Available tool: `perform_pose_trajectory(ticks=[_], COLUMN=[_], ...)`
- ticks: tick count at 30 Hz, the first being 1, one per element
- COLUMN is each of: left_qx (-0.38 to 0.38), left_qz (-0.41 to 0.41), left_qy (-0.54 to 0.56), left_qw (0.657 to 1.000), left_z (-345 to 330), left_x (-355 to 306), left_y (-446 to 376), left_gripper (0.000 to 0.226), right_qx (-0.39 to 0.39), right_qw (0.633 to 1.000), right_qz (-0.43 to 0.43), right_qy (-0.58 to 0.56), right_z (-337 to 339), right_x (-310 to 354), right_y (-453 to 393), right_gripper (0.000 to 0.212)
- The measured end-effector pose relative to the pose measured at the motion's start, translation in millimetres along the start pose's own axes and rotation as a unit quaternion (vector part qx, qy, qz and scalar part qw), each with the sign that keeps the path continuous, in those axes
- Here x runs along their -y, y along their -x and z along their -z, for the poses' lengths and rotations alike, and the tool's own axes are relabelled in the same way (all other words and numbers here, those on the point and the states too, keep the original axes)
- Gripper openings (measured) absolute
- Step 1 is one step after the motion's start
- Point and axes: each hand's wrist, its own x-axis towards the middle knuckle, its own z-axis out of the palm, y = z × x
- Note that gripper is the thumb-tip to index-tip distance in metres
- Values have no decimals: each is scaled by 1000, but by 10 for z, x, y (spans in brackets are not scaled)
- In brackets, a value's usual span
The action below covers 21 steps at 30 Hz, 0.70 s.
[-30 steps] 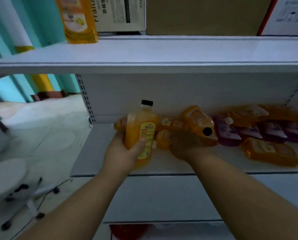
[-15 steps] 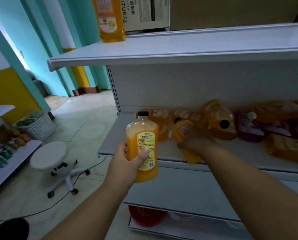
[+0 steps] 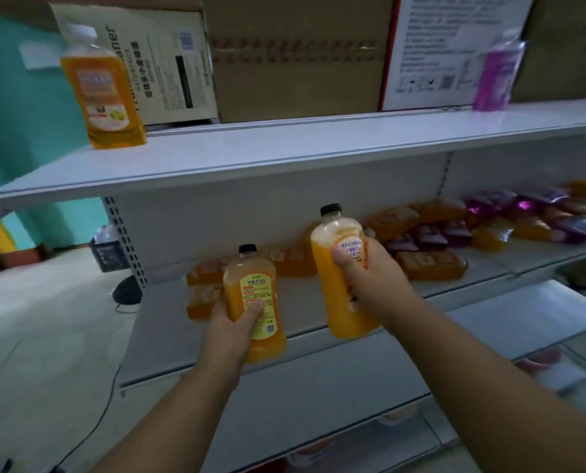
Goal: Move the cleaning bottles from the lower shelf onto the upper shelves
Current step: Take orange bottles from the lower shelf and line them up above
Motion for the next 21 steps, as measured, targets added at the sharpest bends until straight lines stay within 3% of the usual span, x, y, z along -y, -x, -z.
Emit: perform_pose_trajectory(ticks=[6,11,21], left_qx=[122,214,331], left_qz=[9,-18,-17], left_qy=[22,28,84], left_qw=[992,976,940], left_z=[-524,-1116,-3063], left_x=[-195,-469,-1101], left_y=[186,496,1361], left_gripper=[63,66,63], right_qx=[-44,-119,-259], right_qw=[992,975,959], right_qz=[-27,-24,23], right_qy=[-116,-184,-112], right_z=[535,1203,3126], right_x=[113,238,-70], right_y=[544,819,1126], right_gripper=[42,76,85])
